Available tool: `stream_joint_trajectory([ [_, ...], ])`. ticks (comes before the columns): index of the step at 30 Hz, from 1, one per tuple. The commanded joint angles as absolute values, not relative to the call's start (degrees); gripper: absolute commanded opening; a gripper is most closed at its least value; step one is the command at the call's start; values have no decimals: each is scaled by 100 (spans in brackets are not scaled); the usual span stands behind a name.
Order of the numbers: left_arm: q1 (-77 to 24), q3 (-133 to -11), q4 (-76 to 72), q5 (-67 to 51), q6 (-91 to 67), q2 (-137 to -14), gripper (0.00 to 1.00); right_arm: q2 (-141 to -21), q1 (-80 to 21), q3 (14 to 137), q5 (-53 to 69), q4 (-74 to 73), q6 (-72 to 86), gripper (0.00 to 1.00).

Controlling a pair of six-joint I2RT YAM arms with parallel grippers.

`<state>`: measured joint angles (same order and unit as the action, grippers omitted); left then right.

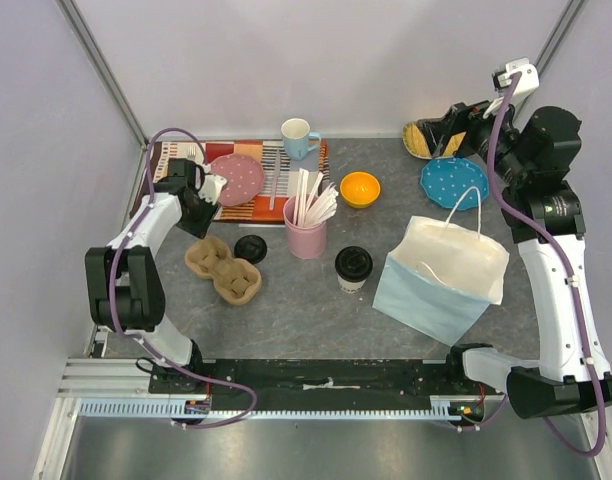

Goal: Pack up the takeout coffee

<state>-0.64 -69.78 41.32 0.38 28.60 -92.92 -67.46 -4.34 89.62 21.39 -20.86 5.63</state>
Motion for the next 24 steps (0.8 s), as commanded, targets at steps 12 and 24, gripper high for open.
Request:
stream_joint_trajectory([
  [12, -9, -6829, 3911, -448, 3059, -9615, 43, -6653, -580, 8930, 1942, -2074, 237, 93],
  [24, -9, -6820, 3920, -545, 3085, -9273, 8, -6592, -624, 8851, 1907, -2083, 141, 94],
])
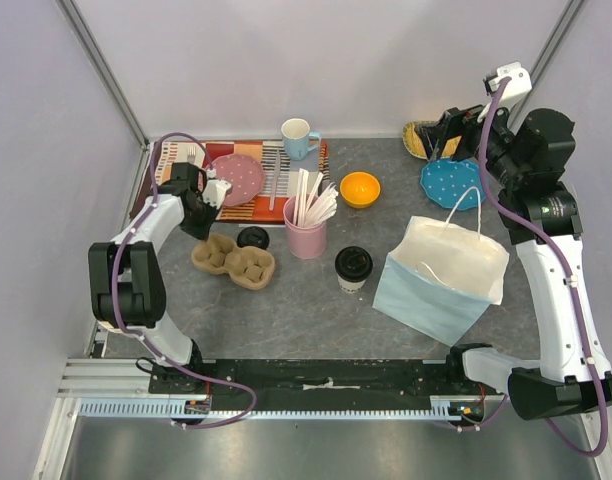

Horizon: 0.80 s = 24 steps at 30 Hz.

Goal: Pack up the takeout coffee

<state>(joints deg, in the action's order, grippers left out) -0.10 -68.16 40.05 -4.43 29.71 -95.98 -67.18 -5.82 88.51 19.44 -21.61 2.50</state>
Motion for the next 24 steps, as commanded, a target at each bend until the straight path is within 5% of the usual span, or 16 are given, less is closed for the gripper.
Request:
stream_joint_trajectory([
  [1, -9, -6846, 3946, -536, 3094, -9220, 8, -6592, -633, 8851, 1916, -2083, 141, 94],
  [24, -9, -6399, 4368, -510, 4122, -8701, 29, -6565, -650, 8868, 2013, -2127, 220, 96],
])
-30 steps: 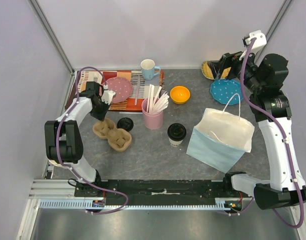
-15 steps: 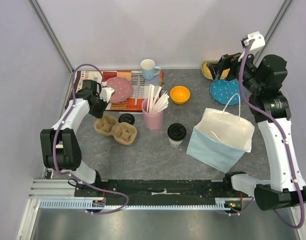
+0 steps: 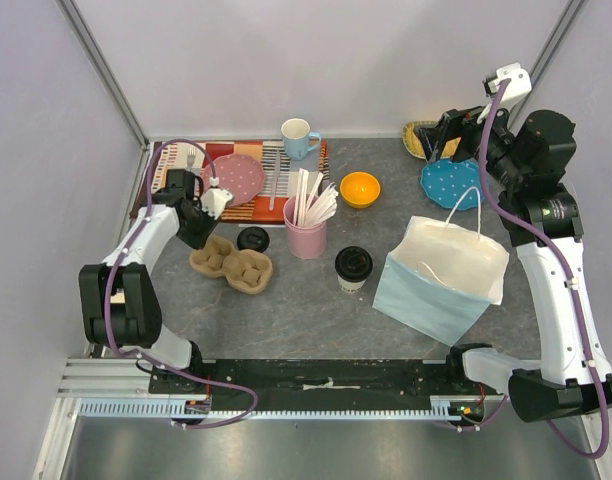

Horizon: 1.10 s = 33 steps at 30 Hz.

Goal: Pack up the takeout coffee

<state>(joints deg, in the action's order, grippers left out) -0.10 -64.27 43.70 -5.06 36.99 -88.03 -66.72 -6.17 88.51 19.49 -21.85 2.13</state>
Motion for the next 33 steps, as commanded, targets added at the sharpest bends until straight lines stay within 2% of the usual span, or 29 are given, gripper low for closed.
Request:
stream_joint_trajectory([
  [1, -9, -6398, 4359, -501, 4148, -8692, 29, -6574, -650, 8868, 2030, -2127, 220, 96],
  [4, -9, -6460, 4517, -780, 4262, -8622, 29, -6583, -650, 8886, 2065, -2118, 255, 96],
  [7, -9, -6688, 5148, -1931, 4456, -8543, 33, -6574, -642, 8895, 2083, -2127, 272, 96],
  [8, -9, -6767, 5316, -2351, 4352, -8586, 39, -6566, -650, 8895, 2083, -2127, 272, 96],
  [11, -9, -6917, 5546, -2636, 3765, -8815, 46, -6557, -650, 8886, 2083, -2136, 273, 96],
  [16, -210, -6285, 4765, -2279, 3051, -8439, 64, -6530, -650, 8868, 2083, -2171, 246, 96],
  [22, -633, -5933, 4176, -1399, 2471, -8517, 68, -6565, -650, 8877, 2144, -2171, 272, 96],
  [29, -826, -5617, 3701, -1152, 2189, -8552, 68, -6504, -650, 8824, 2118, -2189, 211, 97],
  [30, -948, -5581, 3648, -1125, 2197, -8578, 68, -6504, -650, 8824, 2127, -2197, 220, 97],
  [33, -1090, -5651, 3709, -1028, 2162, -8587, 56, -6513, -642, 8842, 2153, -2188, 229, 97],
])
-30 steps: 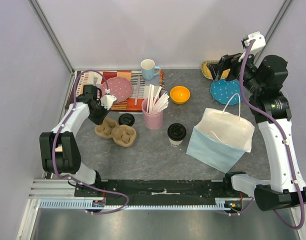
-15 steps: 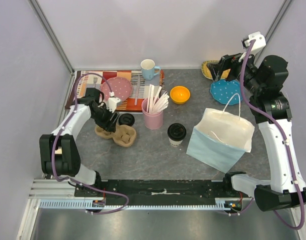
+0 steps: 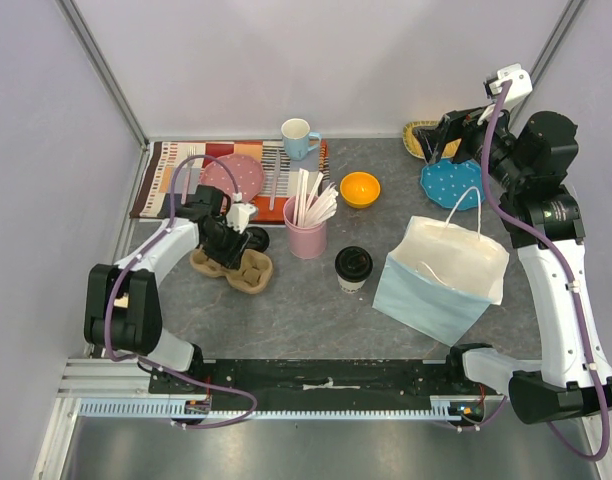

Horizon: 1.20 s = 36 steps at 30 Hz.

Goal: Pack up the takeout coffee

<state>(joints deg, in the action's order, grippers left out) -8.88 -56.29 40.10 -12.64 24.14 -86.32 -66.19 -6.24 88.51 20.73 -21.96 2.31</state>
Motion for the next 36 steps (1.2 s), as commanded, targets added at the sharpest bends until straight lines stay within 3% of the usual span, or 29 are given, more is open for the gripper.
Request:
stream_joint_trajectory([
  [1, -1090, -5704, 3770, -994, 2145, -8552, 52, -6504, -650, 8842, 2153, -2197, 220, 97],
  [8, -1081, -6125, 4367, -896, 2373, -8192, 47, -6504, -650, 8833, 2144, -2215, 193, 97],
  [17, -1081, -6021, 4500, -1256, 2329, -8112, 51, -6495, -650, 8824, 2188, -2215, 220, 97],
  [26, -1081, -6205, 4789, -2047, 2996, -7612, 64, -6477, -677, 8851, 2285, -2215, 299, 98],
  [32, -1466, -6206, 6089, -3567, 5199, -7041, 64, -6618, -834, 9008, 2566, -2224, 571, 96],
  [36, -1828, -5486, 6346, -3342, 7500, -6583, 74, -6802, -1142, 9254, 2672, -2311, 624, 95],
])
